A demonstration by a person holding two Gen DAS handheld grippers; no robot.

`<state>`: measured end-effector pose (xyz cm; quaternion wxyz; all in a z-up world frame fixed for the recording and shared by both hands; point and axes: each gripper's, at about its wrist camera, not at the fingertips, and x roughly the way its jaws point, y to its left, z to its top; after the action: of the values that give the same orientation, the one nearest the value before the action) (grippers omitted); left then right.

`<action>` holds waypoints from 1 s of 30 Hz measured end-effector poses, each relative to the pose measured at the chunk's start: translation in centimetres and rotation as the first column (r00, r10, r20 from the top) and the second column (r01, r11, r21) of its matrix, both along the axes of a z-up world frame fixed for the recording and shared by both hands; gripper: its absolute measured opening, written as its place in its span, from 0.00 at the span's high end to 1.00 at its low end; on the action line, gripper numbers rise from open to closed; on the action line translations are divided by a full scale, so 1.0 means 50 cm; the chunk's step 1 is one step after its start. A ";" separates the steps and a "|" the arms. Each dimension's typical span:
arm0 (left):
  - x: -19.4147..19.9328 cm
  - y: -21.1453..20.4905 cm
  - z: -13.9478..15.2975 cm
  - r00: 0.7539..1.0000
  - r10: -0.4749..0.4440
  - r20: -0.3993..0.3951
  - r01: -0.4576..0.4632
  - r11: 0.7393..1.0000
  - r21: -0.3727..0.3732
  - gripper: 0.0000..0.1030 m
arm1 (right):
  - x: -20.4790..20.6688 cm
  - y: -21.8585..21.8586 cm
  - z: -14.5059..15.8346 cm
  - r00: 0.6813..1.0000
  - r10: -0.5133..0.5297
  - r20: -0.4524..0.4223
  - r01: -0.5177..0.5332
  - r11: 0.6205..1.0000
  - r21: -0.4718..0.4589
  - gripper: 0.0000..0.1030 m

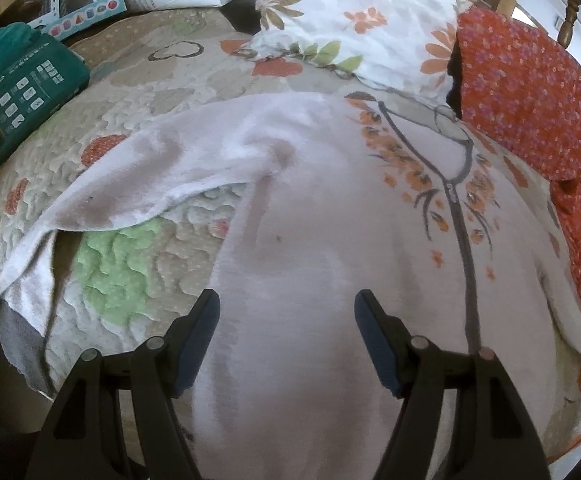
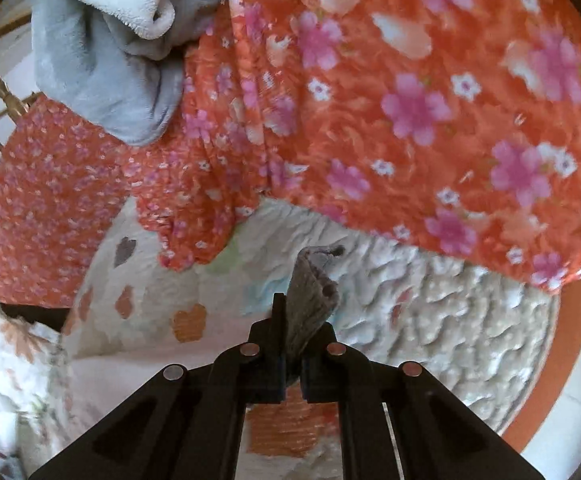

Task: Fold small clothes
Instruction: 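Carry the cuff across the sleeper body and release it with the right gripper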

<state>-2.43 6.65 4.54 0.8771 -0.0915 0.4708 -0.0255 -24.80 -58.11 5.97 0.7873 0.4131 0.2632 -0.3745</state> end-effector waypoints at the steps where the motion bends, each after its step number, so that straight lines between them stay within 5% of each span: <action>1: 0.004 0.007 0.006 1.000 -0.001 -0.008 0.001 1.000 -0.004 0.33 | 0.021 0.009 0.012 1.000 0.019 -0.009 -0.020 1.000 -0.019 0.95; 5: 0.027 0.058 0.064 1.000 0.014 -0.009 -0.014 0.996 -0.086 0.32 | 0.138 0.093 0.073 0.982 0.186 -0.017 -0.187 0.980 -0.074 0.95; 8: 0.047 0.094 0.111 0.998 0.046 0.054 -0.041 0.996 -0.075 0.29 | 0.240 0.186 0.114 0.944 0.331 0.005 -0.329 0.940 -0.087 0.95; 10: 0.060 0.120 0.137 0.988 0.080 0.132 -0.079 0.997 -0.014 0.28 | 0.316 0.272 0.136 0.897 0.440 0.026 -0.437 0.895 -0.092 0.95; 14: 0.070 0.178 0.138 0.965 0.151 0.214 -0.164 0.985 0.046 0.28 | 0.473 0.489 0.157 0.755 0.655 0.044 -0.649 0.755 -0.095 0.95; 16: 0.076 0.206 0.131 0.961 0.193 0.200 -0.212 0.974 0.074 0.28 | 0.528 0.585 0.157 0.684 0.729 0.032 -0.723 0.683 -0.101 0.95; 21: 0.095 0.287 0.131 0.956 0.261 0.136 -0.255 0.965 -0.061 0.28 | 0.661 0.848 0.112 0.483 0.876 -0.008 -0.873 0.480 -0.088 0.95; 25: 0.099 0.322 0.138 0.949 0.293 0.120 -0.279 0.953 -0.118 0.28 | 0.725 0.986 0.055 0.385 0.921 -0.060 -0.922 0.383 -0.054 0.95; 30: 0.101 0.330 0.136 0.946 0.307 0.103 -0.291 0.946 -0.143 0.28 | 0.780 1.070 -0.021 0.333 0.931 -0.151 -0.942 0.335 -0.012 0.95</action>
<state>2.61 23.17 11.34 0.8908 -0.2152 0.3935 0.0729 14.21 -4.62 4.94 0.8613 0.1255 0.4798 0.1105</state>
